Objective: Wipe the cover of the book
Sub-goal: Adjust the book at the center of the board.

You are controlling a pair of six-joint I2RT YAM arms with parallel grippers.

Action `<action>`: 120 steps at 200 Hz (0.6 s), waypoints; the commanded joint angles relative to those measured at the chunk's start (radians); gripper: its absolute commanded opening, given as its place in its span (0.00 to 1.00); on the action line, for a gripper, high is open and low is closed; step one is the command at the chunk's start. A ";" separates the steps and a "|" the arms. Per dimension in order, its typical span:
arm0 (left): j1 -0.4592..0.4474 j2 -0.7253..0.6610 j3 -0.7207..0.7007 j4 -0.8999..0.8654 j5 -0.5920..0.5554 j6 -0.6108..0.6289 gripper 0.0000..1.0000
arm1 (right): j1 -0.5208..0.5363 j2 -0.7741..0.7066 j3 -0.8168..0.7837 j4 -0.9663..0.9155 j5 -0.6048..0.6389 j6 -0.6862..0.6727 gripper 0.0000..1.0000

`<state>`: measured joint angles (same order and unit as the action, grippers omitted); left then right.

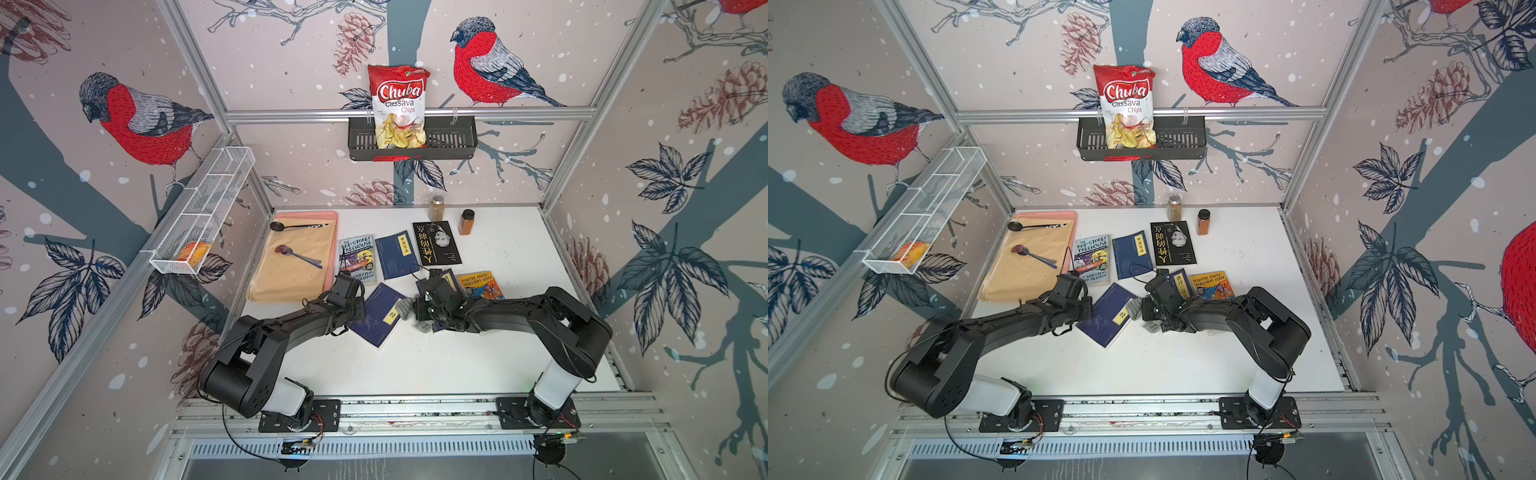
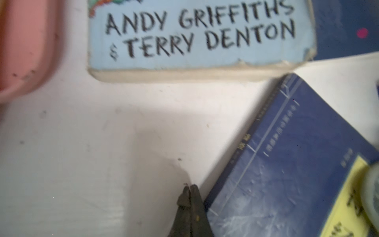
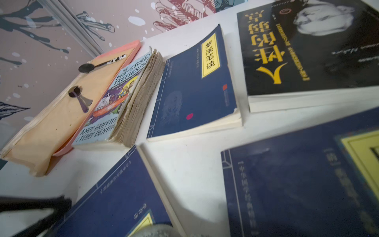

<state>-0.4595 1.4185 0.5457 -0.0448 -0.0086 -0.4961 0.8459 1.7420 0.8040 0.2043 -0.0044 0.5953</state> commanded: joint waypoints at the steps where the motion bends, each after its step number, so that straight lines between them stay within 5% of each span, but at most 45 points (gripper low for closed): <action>1: -0.058 -0.047 -0.039 -0.001 0.109 -0.036 0.00 | -0.037 0.023 0.039 0.028 -0.061 -0.052 0.04; 58: -0.168 -0.098 -0.097 0.032 0.127 -0.109 0.00 | -0.081 -0.011 0.092 -0.057 -0.003 -0.119 0.04; 120: -0.161 -0.068 0.088 -0.095 0.028 -0.014 0.00 | -0.067 -0.221 0.060 -0.149 0.091 -0.164 0.05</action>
<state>-0.6250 1.3281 0.5797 -0.0872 0.0639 -0.5667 0.7662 1.5726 0.8745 0.0986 0.0422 0.4568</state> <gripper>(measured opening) 0.050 0.143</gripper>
